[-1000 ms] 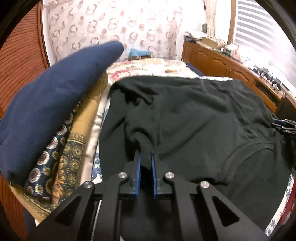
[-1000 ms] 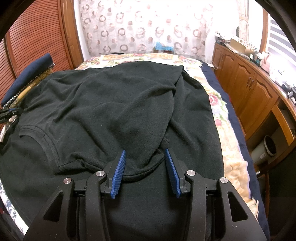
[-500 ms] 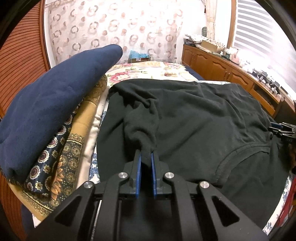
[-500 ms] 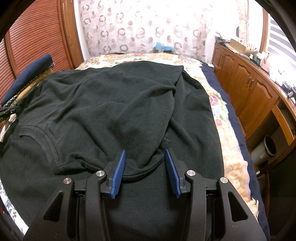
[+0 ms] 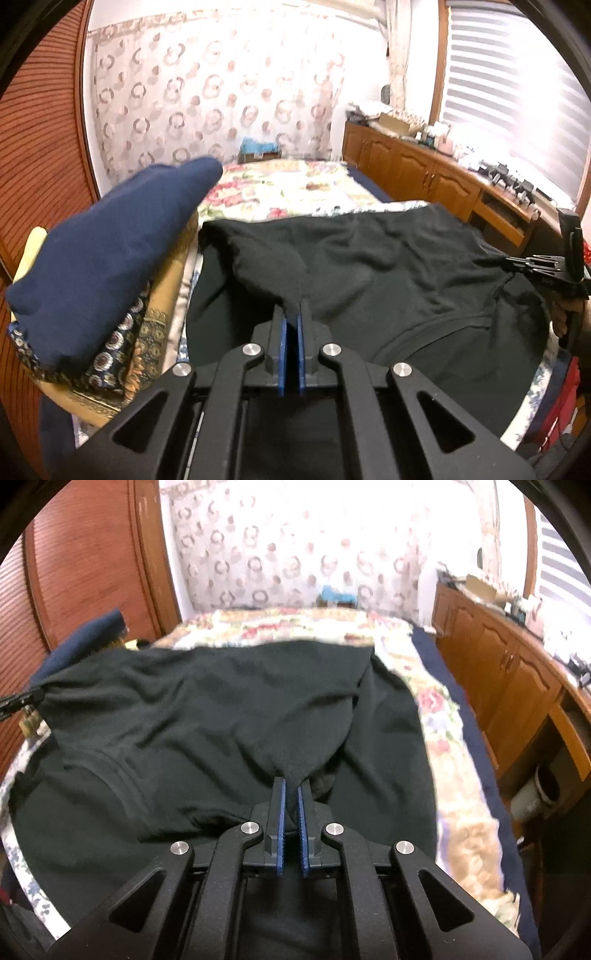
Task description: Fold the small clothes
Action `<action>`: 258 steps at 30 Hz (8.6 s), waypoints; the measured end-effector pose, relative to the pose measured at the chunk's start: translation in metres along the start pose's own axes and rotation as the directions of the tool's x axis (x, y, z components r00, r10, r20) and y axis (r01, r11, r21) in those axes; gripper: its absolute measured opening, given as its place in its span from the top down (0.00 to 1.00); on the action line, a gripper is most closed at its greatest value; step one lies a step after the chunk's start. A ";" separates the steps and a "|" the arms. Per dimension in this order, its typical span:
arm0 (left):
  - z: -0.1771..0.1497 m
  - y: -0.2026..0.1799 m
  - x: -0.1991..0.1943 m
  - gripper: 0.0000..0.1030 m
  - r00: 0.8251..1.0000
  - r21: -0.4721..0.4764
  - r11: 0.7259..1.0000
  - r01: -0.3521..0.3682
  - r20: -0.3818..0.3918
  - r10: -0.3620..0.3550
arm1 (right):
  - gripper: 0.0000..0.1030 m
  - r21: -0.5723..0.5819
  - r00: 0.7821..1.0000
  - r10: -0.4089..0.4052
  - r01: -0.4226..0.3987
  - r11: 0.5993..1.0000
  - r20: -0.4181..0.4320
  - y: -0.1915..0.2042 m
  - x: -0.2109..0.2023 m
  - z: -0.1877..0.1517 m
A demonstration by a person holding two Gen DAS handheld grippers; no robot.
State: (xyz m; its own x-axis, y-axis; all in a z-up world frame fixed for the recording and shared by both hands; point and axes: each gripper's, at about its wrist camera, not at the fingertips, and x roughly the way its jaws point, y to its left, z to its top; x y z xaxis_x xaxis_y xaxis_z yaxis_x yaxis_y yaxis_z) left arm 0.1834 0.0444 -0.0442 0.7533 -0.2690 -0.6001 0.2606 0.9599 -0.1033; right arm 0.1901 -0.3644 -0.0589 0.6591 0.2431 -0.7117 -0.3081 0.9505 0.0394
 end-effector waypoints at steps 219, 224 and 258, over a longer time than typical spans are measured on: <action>-0.052 -0.108 -0.029 0.44 0.992 0.086 0.989 0.118 -0.051 -0.113 | 0.57 -0.088 0.993 0.026 -0.015 0.996 0.118 0.020 -0.114 -0.047; -0.045 -0.118 -0.040 0.44 0.994 0.102 0.989 0.108 -0.026 -0.106 | 0.56 -0.173 0.981 0.179 -0.165 0.971 0.072 0.068 -0.087 -0.034; -0.033 -0.102 0.015 0.43 0.988 0.071 0.991 0.112 -0.115 -0.104 | 0.99 -0.319 0.947 0.298 -0.321 0.892 -0.121 0.103 -0.007 0.036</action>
State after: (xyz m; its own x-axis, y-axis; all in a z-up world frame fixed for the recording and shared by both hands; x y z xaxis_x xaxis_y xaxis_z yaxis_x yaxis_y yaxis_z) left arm 0.1482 -0.0552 -0.0690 0.6480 -0.3565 -0.6731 0.3858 0.9156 -0.1136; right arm 0.1785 -0.2608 -0.0246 0.4496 0.4900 -0.7468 -0.7054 0.7077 0.0397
